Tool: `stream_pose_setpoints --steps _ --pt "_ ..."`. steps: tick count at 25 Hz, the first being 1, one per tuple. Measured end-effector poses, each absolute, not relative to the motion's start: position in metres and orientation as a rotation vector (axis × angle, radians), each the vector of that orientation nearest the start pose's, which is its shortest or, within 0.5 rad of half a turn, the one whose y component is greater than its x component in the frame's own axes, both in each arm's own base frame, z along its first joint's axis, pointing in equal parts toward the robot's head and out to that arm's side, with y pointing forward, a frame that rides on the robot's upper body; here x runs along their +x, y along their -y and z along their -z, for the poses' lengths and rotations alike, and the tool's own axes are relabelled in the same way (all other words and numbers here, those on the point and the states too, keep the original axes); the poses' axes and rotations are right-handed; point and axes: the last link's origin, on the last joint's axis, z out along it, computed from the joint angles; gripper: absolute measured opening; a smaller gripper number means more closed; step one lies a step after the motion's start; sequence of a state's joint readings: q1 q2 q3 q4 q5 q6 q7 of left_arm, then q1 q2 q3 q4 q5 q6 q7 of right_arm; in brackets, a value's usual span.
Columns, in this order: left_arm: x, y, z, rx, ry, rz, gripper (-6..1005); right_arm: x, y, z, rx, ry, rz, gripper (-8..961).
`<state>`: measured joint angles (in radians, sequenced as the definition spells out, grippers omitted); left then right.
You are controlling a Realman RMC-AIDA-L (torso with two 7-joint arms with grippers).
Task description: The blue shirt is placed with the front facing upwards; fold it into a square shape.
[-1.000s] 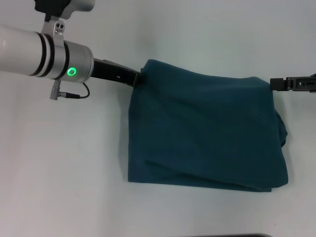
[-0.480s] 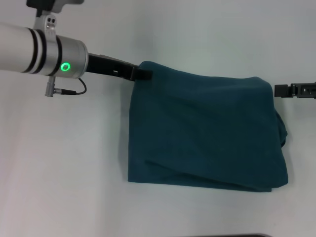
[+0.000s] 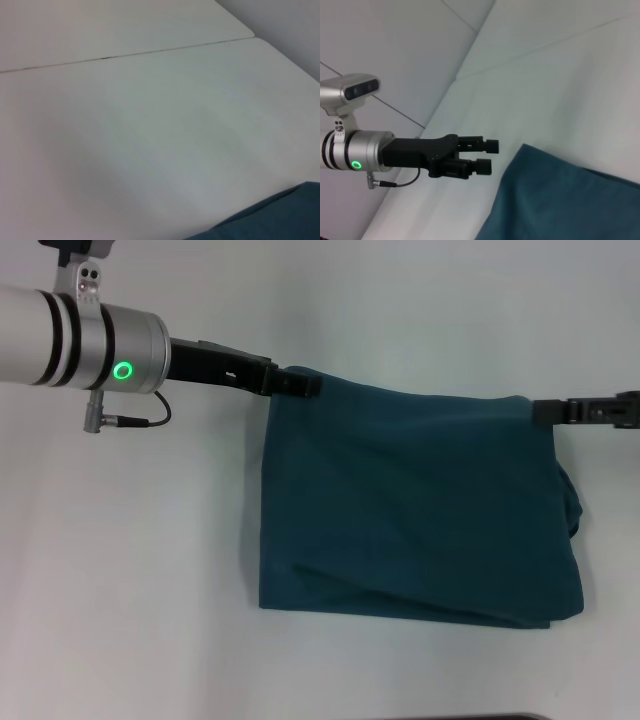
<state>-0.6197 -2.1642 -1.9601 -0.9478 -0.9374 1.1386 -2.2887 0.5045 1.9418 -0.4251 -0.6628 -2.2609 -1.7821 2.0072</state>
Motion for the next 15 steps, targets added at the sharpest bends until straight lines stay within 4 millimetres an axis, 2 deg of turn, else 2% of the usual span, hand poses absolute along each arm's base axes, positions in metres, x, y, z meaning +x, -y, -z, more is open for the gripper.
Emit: stream_pose_setpoints --steps 5,9,15 --pt "-0.190 -0.383 0.051 -2.565 1.130 0.239 895 0.308 -0.313 -0.052 -2.506 -1.541 -0.614 564" --pt "-0.192 -0.383 0.051 -2.563 1.132 0.237 894 0.310 -0.316 -0.036 -2.518 -1.548 -0.540 539" --pt "-0.194 -0.384 0.050 -2.552 1.134 0.241 893 0.321 -0.317 -0.023 -2.487 -1.570 -0.460 272"
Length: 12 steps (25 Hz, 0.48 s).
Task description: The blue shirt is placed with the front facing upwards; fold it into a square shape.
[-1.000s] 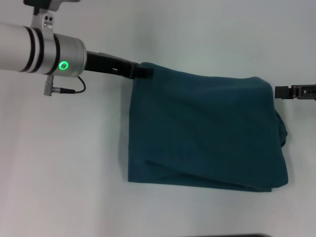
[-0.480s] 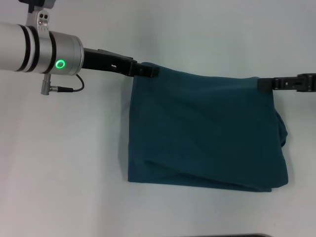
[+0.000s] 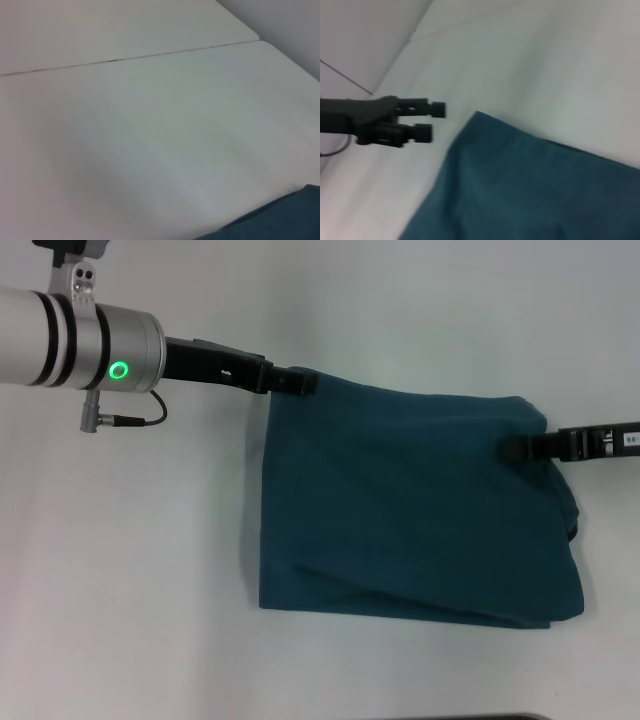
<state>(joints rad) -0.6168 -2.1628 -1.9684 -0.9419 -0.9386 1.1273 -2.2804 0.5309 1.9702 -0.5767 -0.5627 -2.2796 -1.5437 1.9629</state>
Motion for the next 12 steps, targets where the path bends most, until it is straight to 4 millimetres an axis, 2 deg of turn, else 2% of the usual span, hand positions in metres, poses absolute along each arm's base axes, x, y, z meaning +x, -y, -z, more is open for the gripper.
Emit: stream_pose_setpoints --steps 8,12 --pt "-0.196 -0.383 0.052 -2.552 1.145 0.236 895 0.338 -0.315 -0.024 -2.398 -1.581 -0.396 66" --pt "-0.197 -0.383 0.053 -2.552 1.154 0.234 894 0.340 -0.315 -0.024 -2.386 -1.573 -0.393 30"
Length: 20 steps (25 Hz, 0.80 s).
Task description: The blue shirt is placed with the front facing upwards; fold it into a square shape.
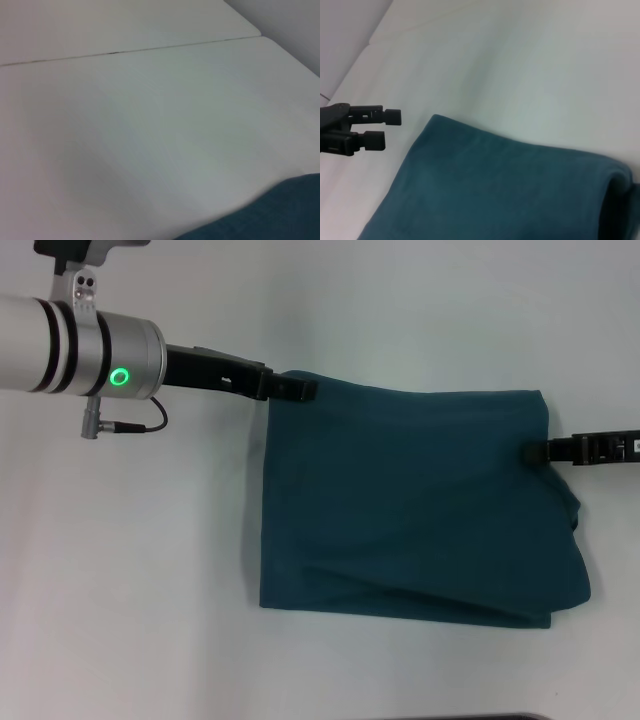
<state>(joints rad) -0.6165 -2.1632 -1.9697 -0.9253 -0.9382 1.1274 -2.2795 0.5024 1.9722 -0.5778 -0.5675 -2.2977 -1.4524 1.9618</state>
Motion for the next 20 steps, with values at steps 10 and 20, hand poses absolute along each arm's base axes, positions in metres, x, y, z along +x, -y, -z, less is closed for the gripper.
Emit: stream_pose_setpoints --steps 10,20 --pt "-0.201 -0.380 0.053 -2.553 1.166 0.225 893 0.324 -0.310 -0.047 -2.461 -1.495 -0.547 21" --pt "-0.206 -0.377 0.052 -2.544 1.182 0.227 894 0.320 -0.297 -0.030 -2.625 -1.488 -0.401 21"
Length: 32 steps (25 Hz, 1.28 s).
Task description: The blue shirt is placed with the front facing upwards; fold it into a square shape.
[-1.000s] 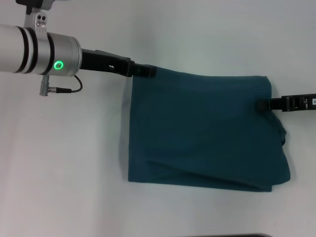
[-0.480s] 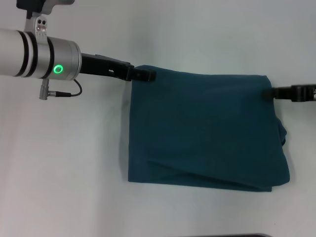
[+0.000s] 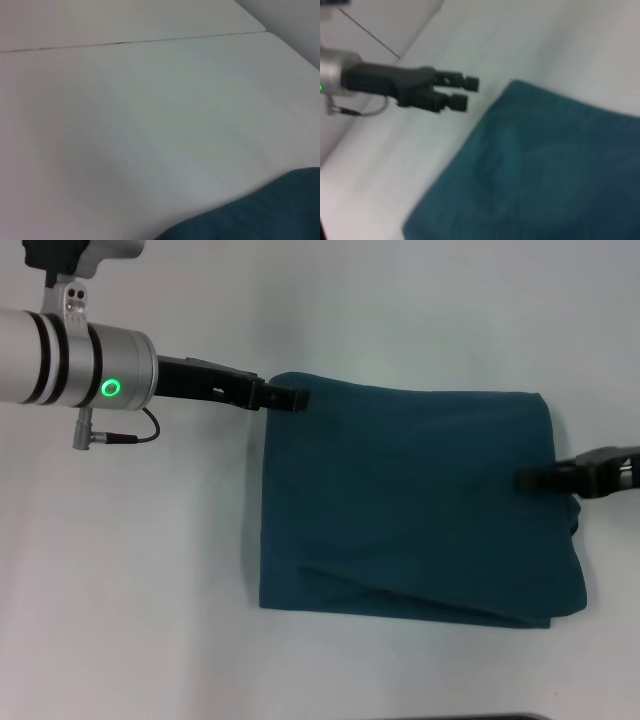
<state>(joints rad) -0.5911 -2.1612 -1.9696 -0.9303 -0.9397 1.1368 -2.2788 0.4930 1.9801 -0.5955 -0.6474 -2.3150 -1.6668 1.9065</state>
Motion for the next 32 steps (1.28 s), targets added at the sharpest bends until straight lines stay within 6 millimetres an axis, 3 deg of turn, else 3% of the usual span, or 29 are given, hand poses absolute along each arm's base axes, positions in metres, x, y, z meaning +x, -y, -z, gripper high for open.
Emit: stream_pose_setpoints --steps 6,13,21,26,32 --pt "-0.207 -0.377 0.052 -2.544 1.182 0.224 891 0.329 -0.297 -0.017 -2.589 -1.525 -0.261 21" --pt "-0.208 -0.377 0.052 -2.542 1.182 0.215 891 0.334 -0.294 -0.025 -2.560 -1.529 -0.300 22" --pt "-0.210 -0.370 0.052 -2.572 1.197 0.205 891 0.309 -0.298 -0.027 -2.702 -1.373 -0.454 22" --pt "-0.210 -0.351 0.052 -2.700 1.193 0.198 890 0.307 -0.302 -0.026 -2.707 -1.351 -0.447 22" --pt "-0.202 -0.323 0.048 -2.903 1.134 0.386 890 0.310 -0.303 -0.032 -2.681 -1.361 -0.447 22"
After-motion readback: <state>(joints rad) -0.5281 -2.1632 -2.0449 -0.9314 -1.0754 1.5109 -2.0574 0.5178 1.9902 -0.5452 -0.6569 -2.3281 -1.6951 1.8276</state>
